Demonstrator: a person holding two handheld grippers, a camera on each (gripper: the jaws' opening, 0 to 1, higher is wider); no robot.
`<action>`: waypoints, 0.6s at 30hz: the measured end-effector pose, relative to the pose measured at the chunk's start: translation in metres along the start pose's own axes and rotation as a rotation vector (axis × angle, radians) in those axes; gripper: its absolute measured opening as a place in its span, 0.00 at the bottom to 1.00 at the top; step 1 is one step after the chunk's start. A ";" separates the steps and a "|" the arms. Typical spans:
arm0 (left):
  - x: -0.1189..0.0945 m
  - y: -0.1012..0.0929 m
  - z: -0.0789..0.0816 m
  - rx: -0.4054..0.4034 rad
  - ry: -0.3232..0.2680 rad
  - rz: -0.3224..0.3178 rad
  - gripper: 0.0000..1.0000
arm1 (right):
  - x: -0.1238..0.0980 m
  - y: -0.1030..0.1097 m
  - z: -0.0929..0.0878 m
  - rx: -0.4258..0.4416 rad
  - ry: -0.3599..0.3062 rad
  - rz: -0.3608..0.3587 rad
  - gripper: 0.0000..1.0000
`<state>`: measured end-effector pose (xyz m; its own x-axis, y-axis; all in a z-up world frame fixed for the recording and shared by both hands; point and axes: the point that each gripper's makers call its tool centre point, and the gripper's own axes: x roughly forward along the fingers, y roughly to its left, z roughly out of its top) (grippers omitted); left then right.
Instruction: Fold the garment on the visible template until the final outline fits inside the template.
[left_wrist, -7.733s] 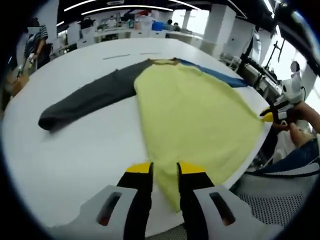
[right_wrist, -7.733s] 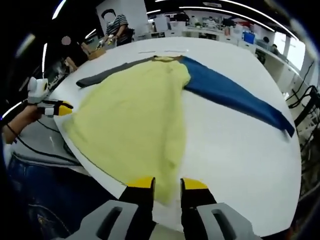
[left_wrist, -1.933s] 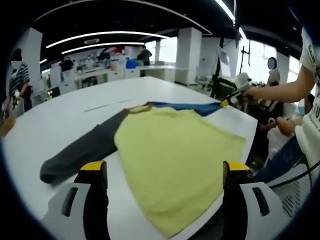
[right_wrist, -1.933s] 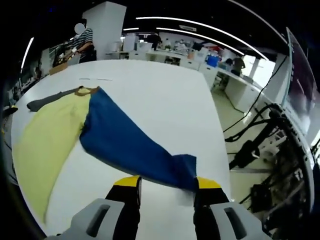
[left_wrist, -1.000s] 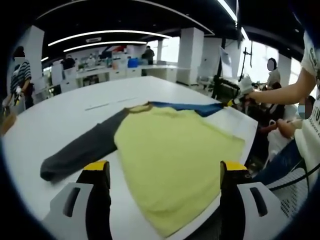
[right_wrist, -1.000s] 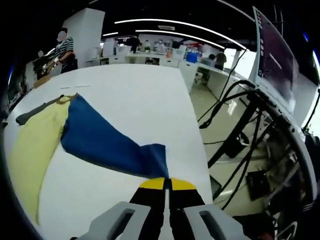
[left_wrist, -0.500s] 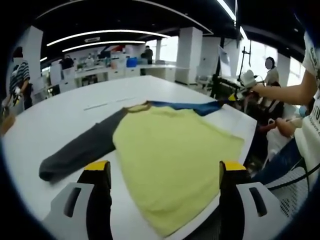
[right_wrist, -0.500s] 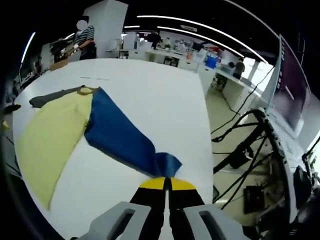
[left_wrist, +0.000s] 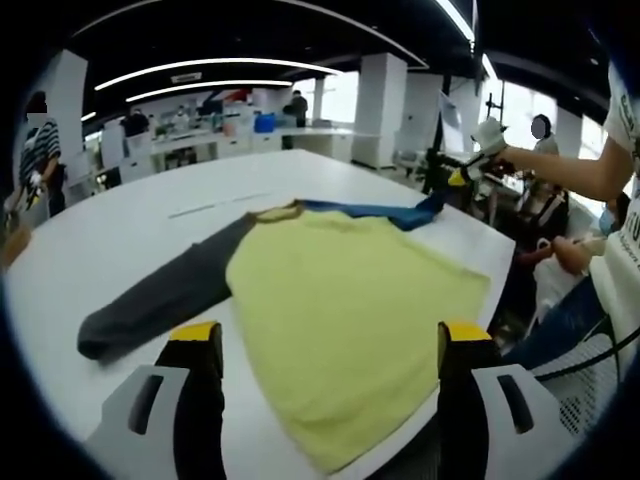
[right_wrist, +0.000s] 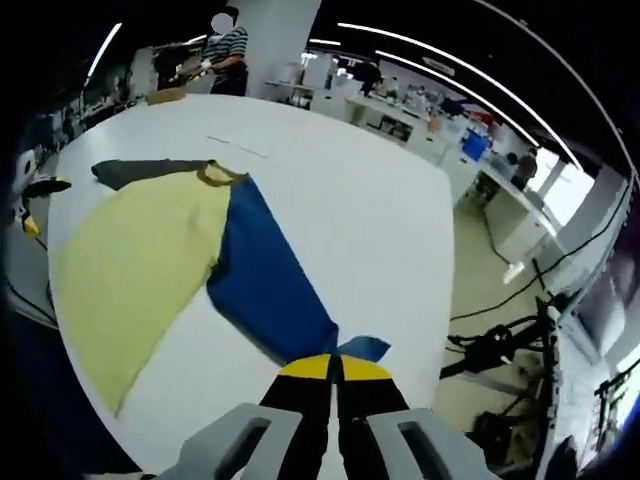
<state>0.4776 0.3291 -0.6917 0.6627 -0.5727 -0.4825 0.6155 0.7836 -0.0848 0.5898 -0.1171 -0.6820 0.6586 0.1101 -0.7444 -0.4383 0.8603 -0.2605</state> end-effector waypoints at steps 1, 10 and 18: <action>0.000 0.000 0.000 0.000 0.001 0.002 0.86 | 0.000 0.002 0.005 -0.006 -0.006 0.004 0.00; -0.001 0.001 -0.002 0.003 0.005 0.001 0.85 | 0.020 -0.003 0.039 -0.019 -0.038 0.017 0.00; -0.001 0.002 0.002 0.006 -0.010 0.006 0.85 | 0.058 0.000 0.051 -0.023 -0.002 0.082 0.00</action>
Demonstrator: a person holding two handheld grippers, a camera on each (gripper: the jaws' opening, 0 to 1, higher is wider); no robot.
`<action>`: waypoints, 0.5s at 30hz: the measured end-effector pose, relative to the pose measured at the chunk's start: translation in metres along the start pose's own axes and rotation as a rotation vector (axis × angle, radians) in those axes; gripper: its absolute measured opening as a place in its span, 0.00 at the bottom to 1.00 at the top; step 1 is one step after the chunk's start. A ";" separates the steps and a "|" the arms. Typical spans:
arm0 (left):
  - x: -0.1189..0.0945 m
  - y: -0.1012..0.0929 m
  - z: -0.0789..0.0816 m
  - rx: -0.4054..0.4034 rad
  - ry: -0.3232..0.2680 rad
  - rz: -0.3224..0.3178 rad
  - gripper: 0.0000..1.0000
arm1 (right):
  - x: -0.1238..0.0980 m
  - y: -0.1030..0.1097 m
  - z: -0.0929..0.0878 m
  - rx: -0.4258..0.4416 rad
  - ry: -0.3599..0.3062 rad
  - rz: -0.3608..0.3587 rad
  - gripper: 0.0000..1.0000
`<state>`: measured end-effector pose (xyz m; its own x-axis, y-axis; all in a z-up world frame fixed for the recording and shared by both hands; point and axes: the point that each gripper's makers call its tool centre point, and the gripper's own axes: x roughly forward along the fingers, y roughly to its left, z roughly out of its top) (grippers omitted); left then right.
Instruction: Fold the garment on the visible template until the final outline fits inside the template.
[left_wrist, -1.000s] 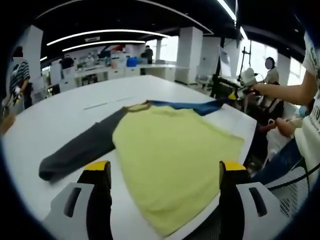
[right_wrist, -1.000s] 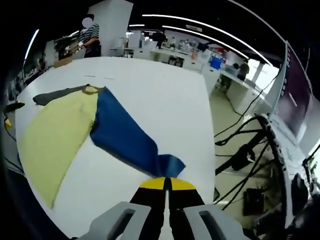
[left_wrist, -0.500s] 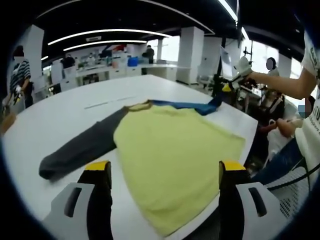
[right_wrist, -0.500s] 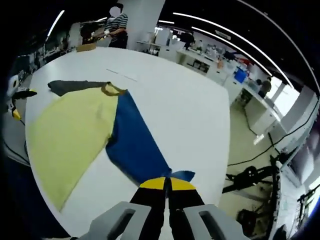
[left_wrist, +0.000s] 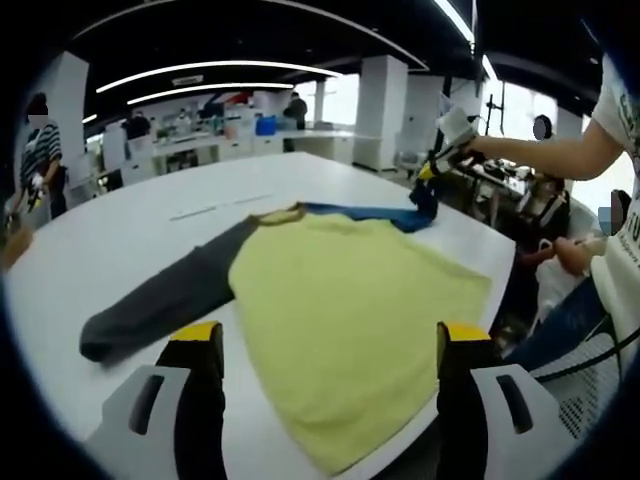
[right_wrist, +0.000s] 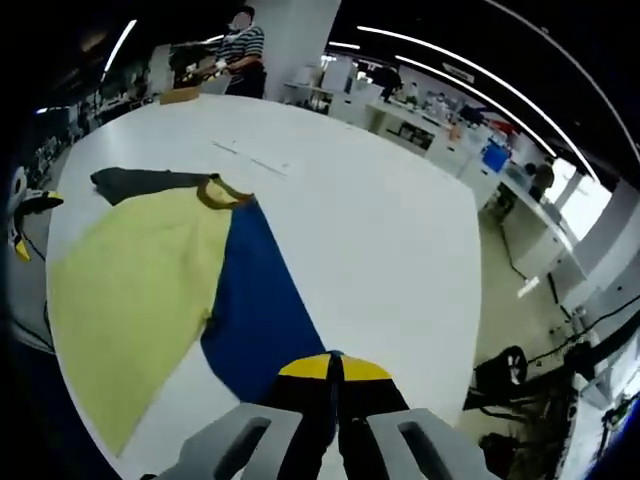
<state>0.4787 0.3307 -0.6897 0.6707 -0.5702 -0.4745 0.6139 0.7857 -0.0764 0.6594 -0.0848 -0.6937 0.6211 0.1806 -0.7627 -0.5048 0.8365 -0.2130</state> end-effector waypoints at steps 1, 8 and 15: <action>0.000 0.000 0.000 0.000 -0.001 0.002 0.85 | 0.004 0.000 0.000 0.000 0.004 0.007 0.00; -0.002 0.003 -0.002 -0.007 0.001 0.009 0.85 | 0.033 0.011 -0.003 -0.004 0.047 0.069 0.00; -0.002 0.004 0.000 -0.005 0.001 0.009 0.84 | 0.050 0.024 -0.006 -0.008 0.063 0.122 0.00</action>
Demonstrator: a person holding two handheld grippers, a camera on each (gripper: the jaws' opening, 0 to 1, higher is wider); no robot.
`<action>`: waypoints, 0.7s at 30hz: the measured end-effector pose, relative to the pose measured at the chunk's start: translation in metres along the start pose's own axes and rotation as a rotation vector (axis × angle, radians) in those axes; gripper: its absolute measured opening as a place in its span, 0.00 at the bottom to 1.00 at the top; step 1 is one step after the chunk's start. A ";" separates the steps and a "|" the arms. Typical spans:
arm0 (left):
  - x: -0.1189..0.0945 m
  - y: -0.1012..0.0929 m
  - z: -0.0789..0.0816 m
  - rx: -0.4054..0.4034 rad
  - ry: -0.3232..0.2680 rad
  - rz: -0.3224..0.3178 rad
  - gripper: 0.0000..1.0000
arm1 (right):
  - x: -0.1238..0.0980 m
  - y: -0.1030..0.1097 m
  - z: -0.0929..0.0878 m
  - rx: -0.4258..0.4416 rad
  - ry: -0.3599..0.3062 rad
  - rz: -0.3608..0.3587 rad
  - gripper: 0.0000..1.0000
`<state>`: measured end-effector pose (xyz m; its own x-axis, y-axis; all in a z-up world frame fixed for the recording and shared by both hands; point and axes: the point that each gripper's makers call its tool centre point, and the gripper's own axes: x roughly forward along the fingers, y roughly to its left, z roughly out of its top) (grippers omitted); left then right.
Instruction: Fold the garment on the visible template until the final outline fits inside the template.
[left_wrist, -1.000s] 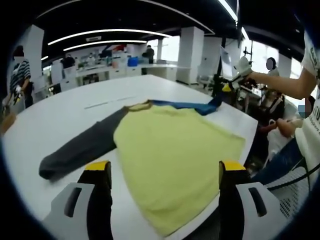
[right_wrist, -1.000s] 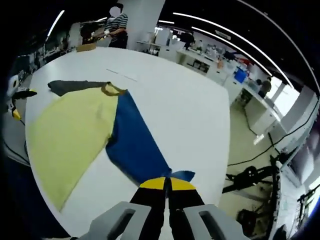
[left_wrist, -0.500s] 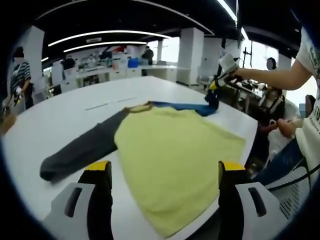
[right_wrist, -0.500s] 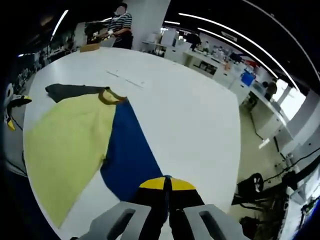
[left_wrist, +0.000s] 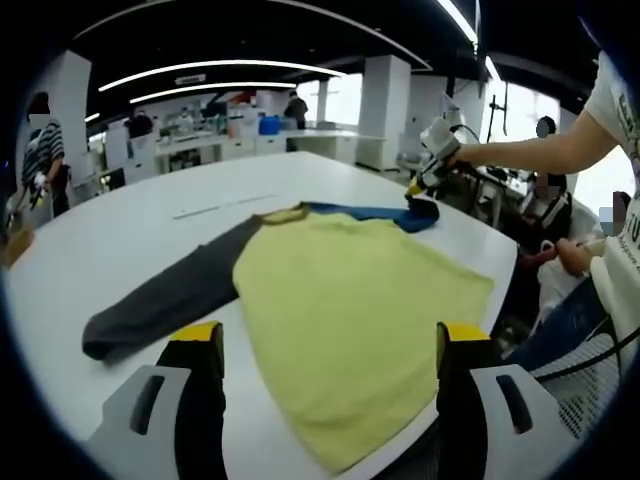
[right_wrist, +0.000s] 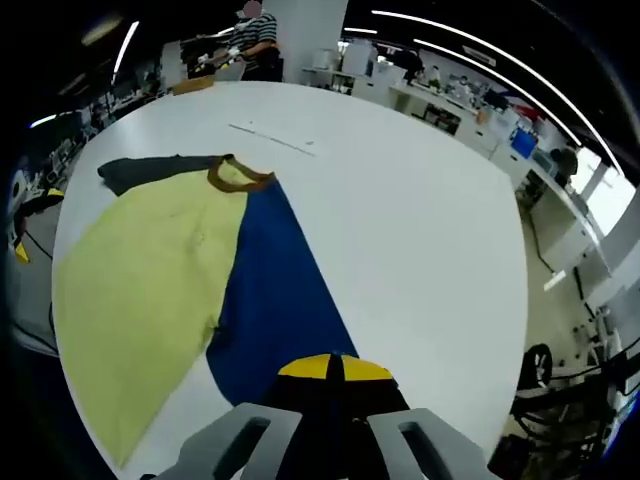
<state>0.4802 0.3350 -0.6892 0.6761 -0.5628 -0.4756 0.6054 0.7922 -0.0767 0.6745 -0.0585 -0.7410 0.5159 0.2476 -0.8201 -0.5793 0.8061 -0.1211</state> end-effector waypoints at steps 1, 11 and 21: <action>0.000 0.000 0.000 0.001 0.000 0.001 0.84 | 0.000 0.001 0.001 -0.004 -0.005 0.007 0.00; -0.001 -0.002 0.003 0.007 -0.003 -0.004 0.84 | -0.010 -0.023 0.009 -0.048 -0.060 -0.033 0.15; 0.000 -0.002 0.006 0.017 -0.003 -0.003 0.83 | -0.009 -0.036 -0.009 -0.101 -0.020 -0.023 0.15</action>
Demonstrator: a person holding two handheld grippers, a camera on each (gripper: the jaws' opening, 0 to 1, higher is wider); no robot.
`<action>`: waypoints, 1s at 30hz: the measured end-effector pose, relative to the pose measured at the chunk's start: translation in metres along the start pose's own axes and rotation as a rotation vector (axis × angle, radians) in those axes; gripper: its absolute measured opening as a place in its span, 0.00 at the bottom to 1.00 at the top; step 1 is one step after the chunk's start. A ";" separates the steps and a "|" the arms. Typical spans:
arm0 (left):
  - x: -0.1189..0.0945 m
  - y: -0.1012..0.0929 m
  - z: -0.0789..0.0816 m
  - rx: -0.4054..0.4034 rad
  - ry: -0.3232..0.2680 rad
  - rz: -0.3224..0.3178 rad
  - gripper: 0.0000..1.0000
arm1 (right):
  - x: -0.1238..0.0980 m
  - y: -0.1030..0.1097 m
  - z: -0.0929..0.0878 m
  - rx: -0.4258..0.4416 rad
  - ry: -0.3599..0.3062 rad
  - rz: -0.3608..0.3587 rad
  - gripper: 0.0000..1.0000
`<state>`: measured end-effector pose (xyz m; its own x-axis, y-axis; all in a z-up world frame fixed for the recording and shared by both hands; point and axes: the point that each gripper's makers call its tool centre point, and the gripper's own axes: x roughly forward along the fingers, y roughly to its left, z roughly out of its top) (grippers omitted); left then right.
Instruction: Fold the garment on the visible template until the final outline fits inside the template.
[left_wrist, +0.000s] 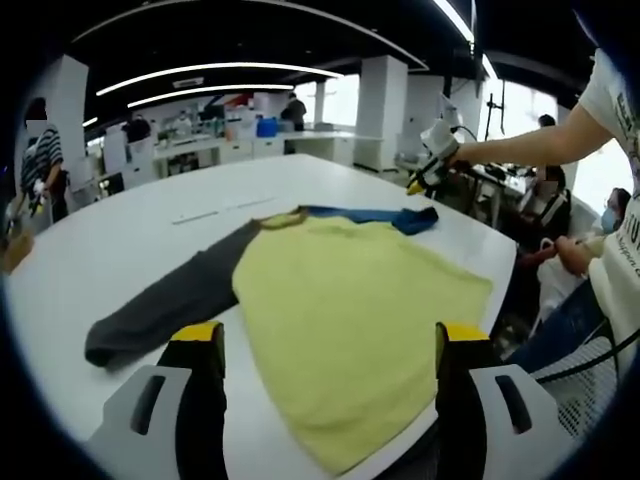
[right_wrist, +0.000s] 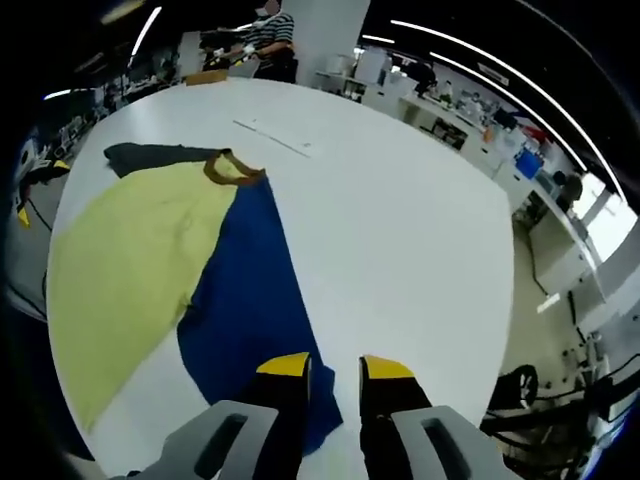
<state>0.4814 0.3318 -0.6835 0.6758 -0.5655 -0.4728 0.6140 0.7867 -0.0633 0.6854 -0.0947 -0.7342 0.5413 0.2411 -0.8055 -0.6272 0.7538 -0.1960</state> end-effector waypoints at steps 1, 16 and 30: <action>0.000 0.000 0.000 -0.001 0.000 0.000 0.83 | 0.001 0.003 -0.002 -0.013 0.002 0.014 0.16; 0.002 -0.001 0.000 -0.003 -0.001 -0.005 0.85 | 0.026 0.033 -0.009 -0.192 0.054 0.160 0.25; 0.002 0.003 -0.001 0.001 0.014 0.010 0.84 | 0.042 0.042 -0.015 -0.236 0.093 0.263 0.19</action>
<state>0.4842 0.3336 -0.6858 0.6764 -0.5541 -0.4853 0.6075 0.7922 -0.0578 0.6733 -0.0622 -0.7843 0.2980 0.3434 -0.8907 -0.8563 0.5086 -0.0903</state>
